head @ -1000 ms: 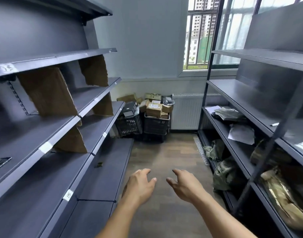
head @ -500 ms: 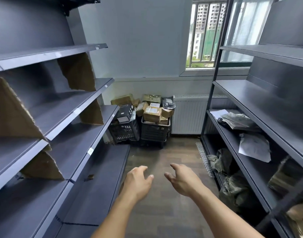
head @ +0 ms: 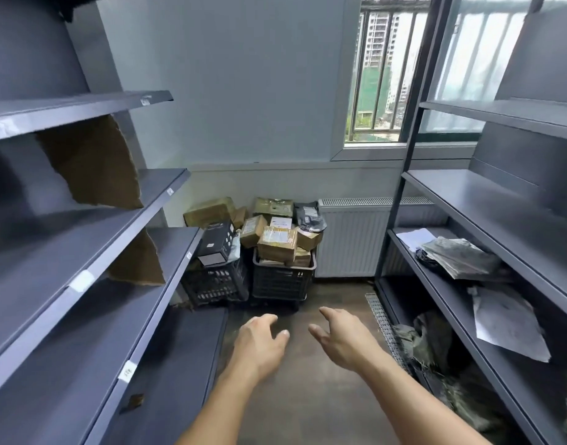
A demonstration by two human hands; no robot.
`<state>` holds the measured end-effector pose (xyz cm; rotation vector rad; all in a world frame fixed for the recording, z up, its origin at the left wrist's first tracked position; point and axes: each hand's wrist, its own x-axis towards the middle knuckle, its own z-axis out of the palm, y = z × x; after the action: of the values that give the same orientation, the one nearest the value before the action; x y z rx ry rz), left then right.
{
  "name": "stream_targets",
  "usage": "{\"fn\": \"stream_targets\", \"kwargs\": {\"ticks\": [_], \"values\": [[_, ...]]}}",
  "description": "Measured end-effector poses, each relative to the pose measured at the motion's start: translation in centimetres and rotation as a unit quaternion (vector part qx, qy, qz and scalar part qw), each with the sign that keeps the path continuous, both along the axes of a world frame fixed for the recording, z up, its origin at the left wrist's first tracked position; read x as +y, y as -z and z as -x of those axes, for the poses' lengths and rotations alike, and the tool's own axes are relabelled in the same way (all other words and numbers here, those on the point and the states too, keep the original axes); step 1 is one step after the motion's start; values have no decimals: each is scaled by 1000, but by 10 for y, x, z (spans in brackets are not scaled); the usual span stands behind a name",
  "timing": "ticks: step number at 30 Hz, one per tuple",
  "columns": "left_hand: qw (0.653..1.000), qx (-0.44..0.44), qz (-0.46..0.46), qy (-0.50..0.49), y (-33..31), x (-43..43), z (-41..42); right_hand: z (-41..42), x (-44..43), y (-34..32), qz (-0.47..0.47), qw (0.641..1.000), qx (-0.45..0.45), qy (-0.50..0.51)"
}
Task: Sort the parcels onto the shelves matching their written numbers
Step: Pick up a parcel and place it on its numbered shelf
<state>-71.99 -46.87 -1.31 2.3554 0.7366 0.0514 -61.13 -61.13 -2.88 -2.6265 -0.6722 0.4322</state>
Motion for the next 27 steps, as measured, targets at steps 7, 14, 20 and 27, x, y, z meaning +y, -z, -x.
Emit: {"fn": "stream_targets", "kwargs": {"ticks": [7, 14, 20, 27], "values": [[1000, 13, 17, 5, 14, 53, -79, -73, 46, 12, 20, 999, 27, 10], [999, 33, 15, -9, 35, 103, -175, -177, 97, 30, 15, 999, 44, 9], [998, 40, 17, -41, 35, 147, -266, -285, 142, 37, 7, 998, 68, -14], [996, 70, 30, -54, 47, 180, -343, -369, 177, 46, 19, 996, 89, -17]]}}
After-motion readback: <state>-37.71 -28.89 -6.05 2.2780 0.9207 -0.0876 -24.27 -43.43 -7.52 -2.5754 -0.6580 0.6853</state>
